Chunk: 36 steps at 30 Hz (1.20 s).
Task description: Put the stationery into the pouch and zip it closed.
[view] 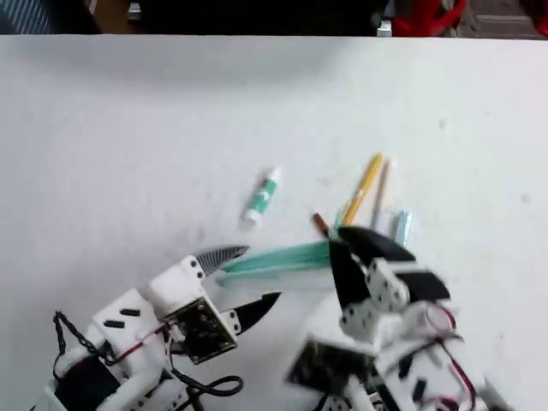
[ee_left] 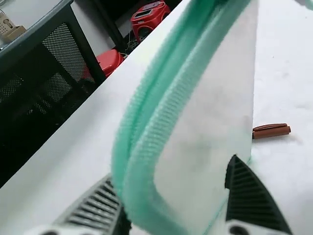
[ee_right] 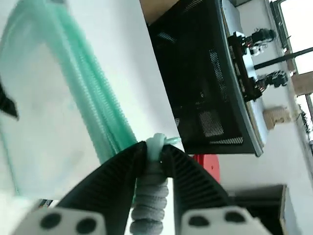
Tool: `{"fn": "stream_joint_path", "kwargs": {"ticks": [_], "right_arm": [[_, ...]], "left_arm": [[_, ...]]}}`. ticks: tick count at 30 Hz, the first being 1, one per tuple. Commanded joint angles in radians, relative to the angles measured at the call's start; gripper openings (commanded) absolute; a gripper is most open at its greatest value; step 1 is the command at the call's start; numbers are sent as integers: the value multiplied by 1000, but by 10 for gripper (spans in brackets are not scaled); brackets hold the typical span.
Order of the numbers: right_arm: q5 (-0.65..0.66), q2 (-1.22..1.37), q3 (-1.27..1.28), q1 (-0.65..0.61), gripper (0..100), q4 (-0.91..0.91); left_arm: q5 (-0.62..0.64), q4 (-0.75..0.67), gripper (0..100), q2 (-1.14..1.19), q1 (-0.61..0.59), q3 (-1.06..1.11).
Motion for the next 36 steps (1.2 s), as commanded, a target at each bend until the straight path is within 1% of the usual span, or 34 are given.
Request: {"fn": "stream_joint_path", "kwargs": {"ticks": [1, 3, 4, 5, 7, 8, 9, 10, 12, 14, 16, 17, 20, 22, 25, 28, 30, 32, 34, 36], "right_arm": [[-91, 127, 28, 19, 17, -107], [-155, 179, 28, 45, 17, -177], [-192, 202, 28, 62, 17, -202], [-227, 222, 28, 76, 17, -217], [-287, 254, 28, 84, 17, -226], [-311, 266, 28, 82, 17, -225], [-338, 275, 28, 82, 17, -223], [-364, 280, 26, 81, 17, -223], [-391, 292, 9, 81, 17, -229], [-402, 306, -31, 61, 16, -229], [-404, 351, -74, 22, 16, -226], [-416, 387, -95, -12, 16, -225], [-517, 524, -164, -108, 16, -225], [-554, 624, -238, -168, 16, -225], [-566, 753, -376, -194, 16, -223], [-568, 865, -497, -194, 16, -180], [-597, 918, -542, -194, 17, -130], [-620, 944, -562, -194, 17, -93], [-629, 946, -560, -196, 17, -71], [-629, 928, -560, -205, 17, -47]], "left_arm": [[18, 6, 263, -2, 13, 3], [20, 6, 244, -2, 12, 6], [21, 0, 212, -2, 13, 8], [21, -5, 165, -2, 13, 6], [21, -38, 33, -2, 12, 5], [21, -63, 10, -2, 10, 5], [25, -81, 45, -2, 10, 5], [40, -98, 57, -2, 10, 3], [117, -112, 18, -2, 7, -17], [212, -94, 27, -2, -21, -60], [275, -55, 21, -2, -67, -115], [282, -29, 22, -2, -91, -144], [282, 43, 22, -2, -151, -207], [282, 57, 22, -2, -199, -207], [282, 58, 23, -2, -269, -176], [282, 60, 26, -2, -302, -143], [287, 61, 70, -2, -300, -121], [299, 63, 158, -2, -298, -100], [374, 63, 235, -2, -283, -78], [408, 63, 243, -2, -236, -63]]}}
